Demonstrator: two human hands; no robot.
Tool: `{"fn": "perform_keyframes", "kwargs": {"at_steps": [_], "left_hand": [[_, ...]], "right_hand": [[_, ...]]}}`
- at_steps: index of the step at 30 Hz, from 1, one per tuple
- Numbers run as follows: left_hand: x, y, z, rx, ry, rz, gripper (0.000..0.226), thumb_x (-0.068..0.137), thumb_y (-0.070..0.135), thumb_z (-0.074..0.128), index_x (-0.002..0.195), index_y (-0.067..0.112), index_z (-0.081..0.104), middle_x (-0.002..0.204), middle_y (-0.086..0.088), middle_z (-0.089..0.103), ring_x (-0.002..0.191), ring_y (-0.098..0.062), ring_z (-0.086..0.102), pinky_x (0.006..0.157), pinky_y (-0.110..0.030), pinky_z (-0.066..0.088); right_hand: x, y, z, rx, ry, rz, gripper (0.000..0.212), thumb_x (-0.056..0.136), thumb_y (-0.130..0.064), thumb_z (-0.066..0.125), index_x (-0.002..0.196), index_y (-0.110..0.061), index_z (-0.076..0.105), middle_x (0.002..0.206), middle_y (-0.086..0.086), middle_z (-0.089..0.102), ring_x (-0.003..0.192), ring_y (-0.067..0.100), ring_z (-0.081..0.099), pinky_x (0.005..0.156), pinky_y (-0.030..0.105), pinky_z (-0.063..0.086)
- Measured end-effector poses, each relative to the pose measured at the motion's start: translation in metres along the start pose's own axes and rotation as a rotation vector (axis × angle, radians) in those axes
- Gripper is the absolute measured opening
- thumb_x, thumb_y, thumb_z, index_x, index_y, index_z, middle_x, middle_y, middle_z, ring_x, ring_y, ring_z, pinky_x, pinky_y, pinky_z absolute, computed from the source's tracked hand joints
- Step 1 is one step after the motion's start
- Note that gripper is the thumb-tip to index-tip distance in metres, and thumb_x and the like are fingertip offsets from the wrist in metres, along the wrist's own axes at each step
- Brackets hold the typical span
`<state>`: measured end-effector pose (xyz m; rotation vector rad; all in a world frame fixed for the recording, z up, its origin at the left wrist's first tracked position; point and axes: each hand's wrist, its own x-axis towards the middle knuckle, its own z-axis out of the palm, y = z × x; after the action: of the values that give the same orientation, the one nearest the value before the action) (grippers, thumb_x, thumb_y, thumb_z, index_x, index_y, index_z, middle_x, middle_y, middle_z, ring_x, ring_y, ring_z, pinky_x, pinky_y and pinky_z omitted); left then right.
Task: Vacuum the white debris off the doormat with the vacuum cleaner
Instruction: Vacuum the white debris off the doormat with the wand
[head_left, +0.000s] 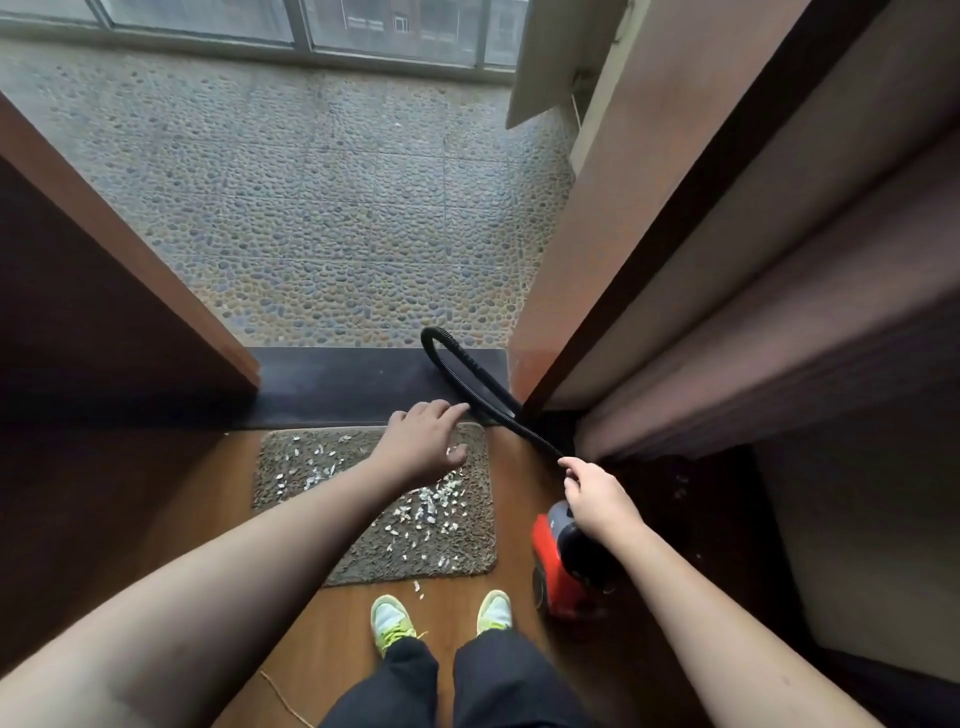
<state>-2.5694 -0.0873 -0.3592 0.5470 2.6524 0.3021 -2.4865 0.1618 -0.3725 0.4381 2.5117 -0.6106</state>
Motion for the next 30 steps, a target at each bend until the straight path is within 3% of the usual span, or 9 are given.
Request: {"fn": "perform_keyframes", "kwargs": {"at_steps": [7, 13, 16, 18, 23, 30], "left_hand": [[0.054, 0.012, 0.025, 0.128, 0.025, 0.099, 0.066, 0.093, 0.045, 0.047, 0.153, 0.025, 0.026, 0.148, 0.002, 0.040, 0.137, -0.020, 0.035, 0.109, -0.043, 0.032], [0.130, 0.007, 0.073, 0.247, 0.065, 0.128, 0.069, 0.076, 0.042, 0.070, 0.138, 0.017, 0.053, 0.129, -0.007, 0.059, 0.121, -0.030, 0.053, 0.100, -0.055, 0.044], [0.173, 0.001, 0.105, 0.264, 0.067, 0.106, 0.071, 0.074, 0.041, 0.073, 0.137, 0.015, 0.054, 0.130, -0.010, 0.058, 0.123, -0.034, 0.052, 0.100, -0.058, 0.043], [0.200, -0.005, 0.127, 0.272, 0.045, 0.079, 0.070, 0.079, 0.042, 0.069, 0.141, 0.015, 0.050, 0.135, -0.011, 0.056, 0.129, -0.034, 0.048, 0.105, -0.058, 0.039], [0.253, -0.026, 0.175, 0.300, -0.023, 0.027, 0.069, 0.096, 0.043, 0.044, 0.155, 0.020, 0.019, 0.156, -0.002, 0.028, 0.148, -0.026, 0.016, 0.117, -0.059, 0.005], [0.315, -0.048, 0.241, 0.309, -0.072, 0.008, 0.068, 0.099, 0.042, 0.038, 0.156, 0.020, 0.011, 0.160, -0.002, 0.019, 0.150, -0.026, 0.008, 0.119, -0.058, 0.003]], "right_hand": [[0.061, 0.016, -0.004, -0.041, 0.037, 0.000, 0.047, 0.102, -0.023, 0.041, 0.149, -0.024, 0.040, 0.146, 0.005, 0.048, 0.131, 0.025, 0.047, 0.107, 0.038, 0.040], [0.159, 0.037, 0.023, -0.214, 0.070, -0.089, 0.049, 0.102, -0.028, 0.040, 0.151, -0.023, 0.035, 0.146, 0.000, 0.046, 0.130, 0.024, 0.045, 0.105, 0.038, 0.039], [0.211, 0.053, 0.044, -0.286, 0.074, -0.136, 0.051, 0.102, -0.030, 0.040, 0.152, -0.023, 0.033, 0.146, -0.003, 0.045, 0.131, 0.022, 0.044, 0.105, 0.037, 0.038], [0.242, 0.063, 0.062, -0.292, 0.061, -0.154, 0.051, 0.102, -0.030, 0.040, 0.152, -0.023, 0.033, 0.146, -0.002, 0.045, 0.131, 0.022, 0.044, 0.105, 0.036, 0.037], [0.304, 0.092, 0.114, -0.314, -0.013, -0.168, 0.050, 0.102, -0.030, 0.040, 0.151, -0.023, 0.034, 0.144, -0.001, 0.047, 0.130, 0.023, 0.045, 0.104, 0.037, 0.039], [0.393, 0.112, 0.171, -0.253, -0.054, -0.171, 0.047, 0.103, -0.023, 0.040, 0.149, -0.019, 0.036, 0.141, 0.004, 0.048, 0.128, 0.027, 0.046, 0.103, 0.040, 0.041]]}}
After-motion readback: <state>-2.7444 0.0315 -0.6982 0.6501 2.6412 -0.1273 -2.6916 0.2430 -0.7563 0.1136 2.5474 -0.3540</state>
